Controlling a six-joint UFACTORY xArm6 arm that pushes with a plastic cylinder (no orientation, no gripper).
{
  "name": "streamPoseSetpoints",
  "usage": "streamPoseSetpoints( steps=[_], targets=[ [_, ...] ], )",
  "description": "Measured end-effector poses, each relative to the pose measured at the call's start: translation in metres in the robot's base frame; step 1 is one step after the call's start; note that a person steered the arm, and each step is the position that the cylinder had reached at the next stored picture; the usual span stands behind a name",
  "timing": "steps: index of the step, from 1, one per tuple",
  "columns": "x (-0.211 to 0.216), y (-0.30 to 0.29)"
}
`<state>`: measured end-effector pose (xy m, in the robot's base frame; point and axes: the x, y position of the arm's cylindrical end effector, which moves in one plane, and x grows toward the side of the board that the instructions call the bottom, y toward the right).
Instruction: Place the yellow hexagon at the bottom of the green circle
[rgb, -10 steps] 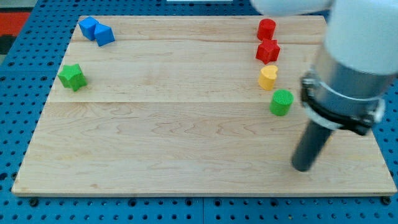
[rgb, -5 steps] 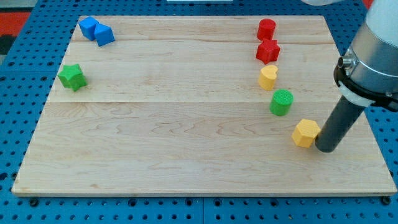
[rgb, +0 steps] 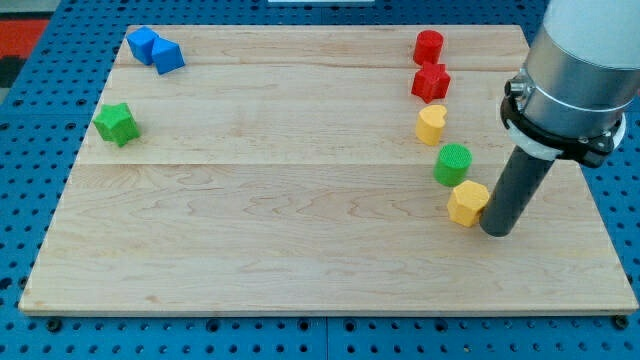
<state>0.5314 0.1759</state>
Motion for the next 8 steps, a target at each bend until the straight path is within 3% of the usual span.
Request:
streamPoseSetpoints(
  steps=[3, 5, 8],
  targets=[
    [0.010, -0.014],
    [-0.013, 0.057],
    [-0.021, -0.004]
  ],
)
